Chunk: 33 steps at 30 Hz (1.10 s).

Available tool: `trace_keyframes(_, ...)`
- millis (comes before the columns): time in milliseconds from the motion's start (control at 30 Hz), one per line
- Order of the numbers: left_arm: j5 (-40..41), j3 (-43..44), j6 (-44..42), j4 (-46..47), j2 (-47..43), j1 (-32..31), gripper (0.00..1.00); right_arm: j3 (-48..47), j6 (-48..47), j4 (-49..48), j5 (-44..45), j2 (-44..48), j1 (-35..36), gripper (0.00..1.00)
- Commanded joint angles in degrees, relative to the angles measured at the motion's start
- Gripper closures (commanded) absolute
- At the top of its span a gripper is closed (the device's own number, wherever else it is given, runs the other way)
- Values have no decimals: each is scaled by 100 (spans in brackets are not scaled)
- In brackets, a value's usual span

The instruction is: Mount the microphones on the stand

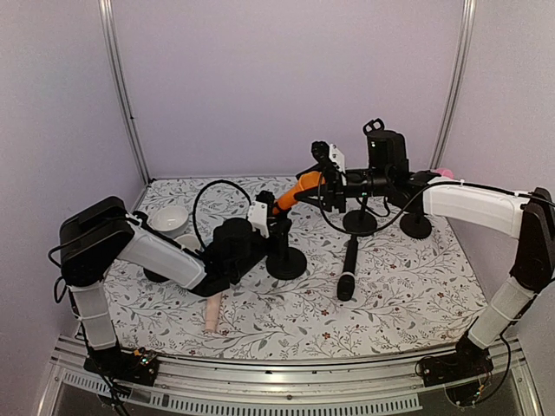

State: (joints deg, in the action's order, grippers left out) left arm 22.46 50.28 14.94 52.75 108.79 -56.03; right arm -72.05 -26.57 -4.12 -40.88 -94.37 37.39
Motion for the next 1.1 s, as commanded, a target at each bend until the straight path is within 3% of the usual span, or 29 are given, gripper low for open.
trace_keyframes(0,-532,184,-483,668,-37,-308,100,481,233,1705,271,-815,260,100)
trace_keyframes(633,-484,58,-501,787,-95,-344,100,498,274,1687,434,-1238,287,100)
trace_keyframes(1067,-325,-143,-522,992,-183,-303,100,868,586,1541,323,-6,287,100)
